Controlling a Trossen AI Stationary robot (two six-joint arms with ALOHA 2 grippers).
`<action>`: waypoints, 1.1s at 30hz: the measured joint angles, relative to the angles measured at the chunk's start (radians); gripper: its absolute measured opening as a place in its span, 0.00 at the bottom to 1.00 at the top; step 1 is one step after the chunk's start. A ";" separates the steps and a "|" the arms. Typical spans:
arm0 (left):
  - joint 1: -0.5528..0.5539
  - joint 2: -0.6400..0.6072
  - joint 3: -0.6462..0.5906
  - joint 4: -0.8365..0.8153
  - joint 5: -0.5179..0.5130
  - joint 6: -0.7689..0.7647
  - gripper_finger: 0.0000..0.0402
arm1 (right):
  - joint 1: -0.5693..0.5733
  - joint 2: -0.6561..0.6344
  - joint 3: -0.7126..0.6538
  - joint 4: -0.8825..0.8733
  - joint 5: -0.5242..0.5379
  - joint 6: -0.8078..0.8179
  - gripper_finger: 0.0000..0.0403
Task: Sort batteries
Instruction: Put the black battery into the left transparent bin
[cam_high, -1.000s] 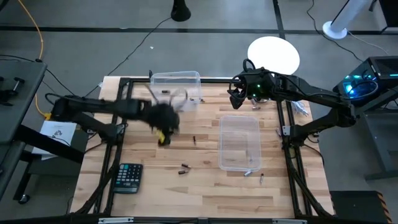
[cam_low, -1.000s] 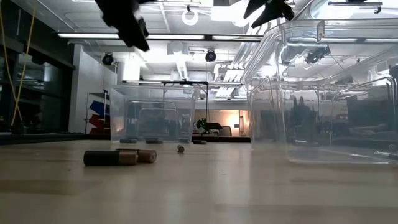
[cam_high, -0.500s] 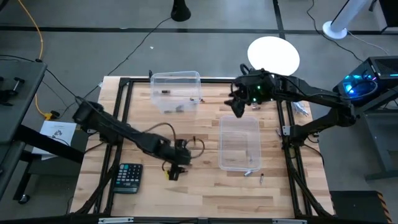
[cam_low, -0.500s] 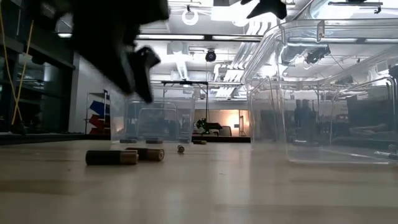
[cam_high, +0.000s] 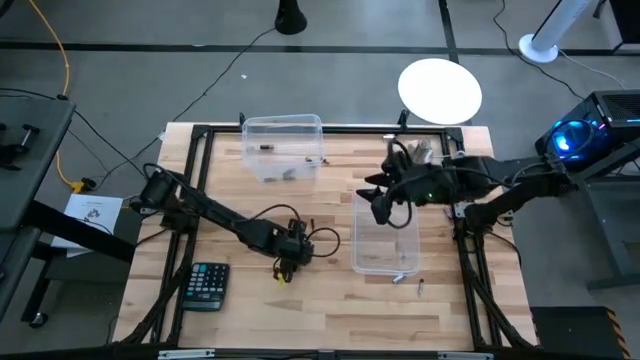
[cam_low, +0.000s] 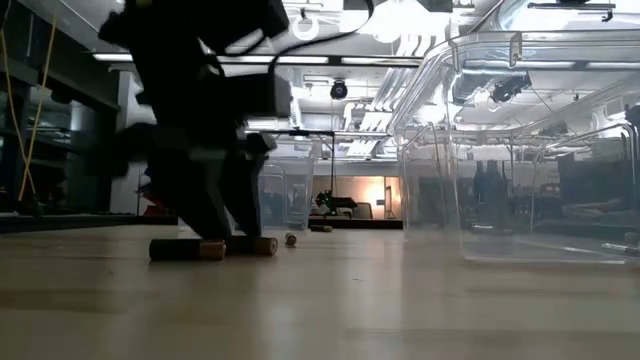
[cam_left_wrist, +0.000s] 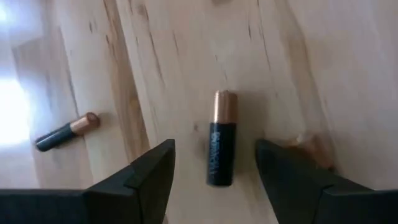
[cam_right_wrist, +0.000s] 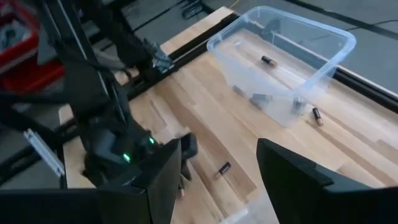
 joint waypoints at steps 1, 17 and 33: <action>0.010 0.010 0.003 0.005 -0.002 -0.011 0.53 | 0.015 0.001 0.000 0.000 0.027 0.017 0.51; 0.203 -0.387 -0.002 -0.123 -0.142 0.007 0.08 | 0.080 0.074 0.000 -0.033 0.111 0.103 0.51; 0.647 -0.651 -0.002 -0.153 -0.150 0.011 0.37 | 0.079 0.067 0.000 -0.047 0.130 0.029 0.51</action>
